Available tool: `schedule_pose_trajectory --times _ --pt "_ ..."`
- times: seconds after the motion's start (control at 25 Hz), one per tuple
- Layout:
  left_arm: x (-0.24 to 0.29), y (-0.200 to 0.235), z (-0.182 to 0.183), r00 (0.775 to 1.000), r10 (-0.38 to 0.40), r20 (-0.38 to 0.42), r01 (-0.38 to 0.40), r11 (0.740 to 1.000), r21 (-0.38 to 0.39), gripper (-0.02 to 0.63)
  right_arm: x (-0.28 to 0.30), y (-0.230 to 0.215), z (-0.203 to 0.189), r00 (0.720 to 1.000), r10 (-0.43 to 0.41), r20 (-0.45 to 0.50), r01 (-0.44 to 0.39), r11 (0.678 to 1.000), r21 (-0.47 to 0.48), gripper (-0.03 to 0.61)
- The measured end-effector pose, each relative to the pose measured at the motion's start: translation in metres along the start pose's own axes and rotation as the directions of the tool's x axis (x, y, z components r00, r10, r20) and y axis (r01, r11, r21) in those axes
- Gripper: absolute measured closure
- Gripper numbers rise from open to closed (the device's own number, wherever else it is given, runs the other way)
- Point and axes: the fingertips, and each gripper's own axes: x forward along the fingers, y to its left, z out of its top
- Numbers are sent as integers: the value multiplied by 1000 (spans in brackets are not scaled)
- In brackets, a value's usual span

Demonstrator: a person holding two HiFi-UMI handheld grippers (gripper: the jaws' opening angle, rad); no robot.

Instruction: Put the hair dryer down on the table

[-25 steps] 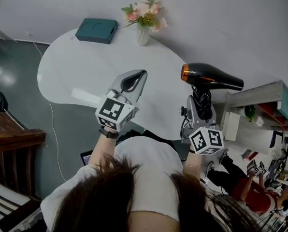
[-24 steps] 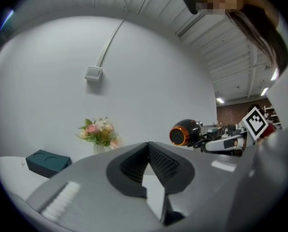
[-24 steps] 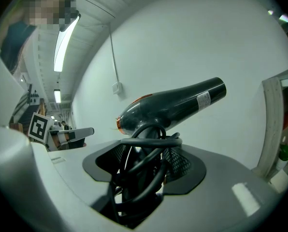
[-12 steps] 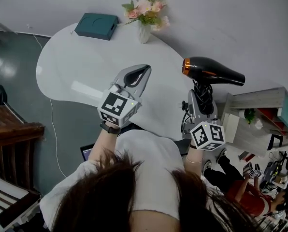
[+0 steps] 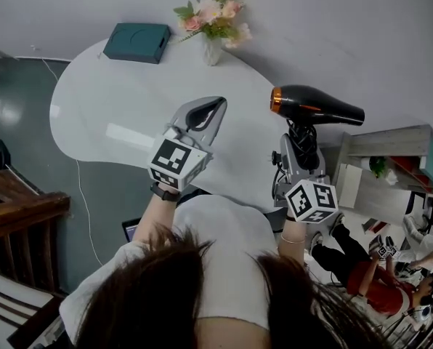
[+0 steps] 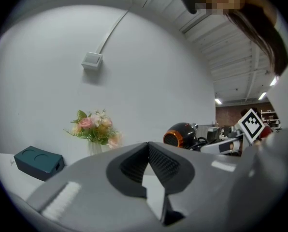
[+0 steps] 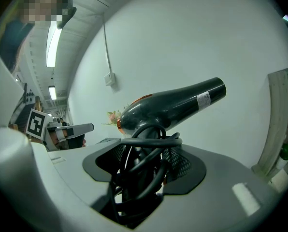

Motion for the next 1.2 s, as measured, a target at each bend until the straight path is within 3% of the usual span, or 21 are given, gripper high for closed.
schedule_pose_trajectory --times 0.56,1.2 --pt "18 -1 -27 997 -44 -56 43 999 -28 555 20 -7 -48 992 -13 -122 16 1000 21 333" --pt "14 -14 -66 992 -44 -118 36 997 -72 555 31 -11 -129 959 6 -283 10 998 54 333"
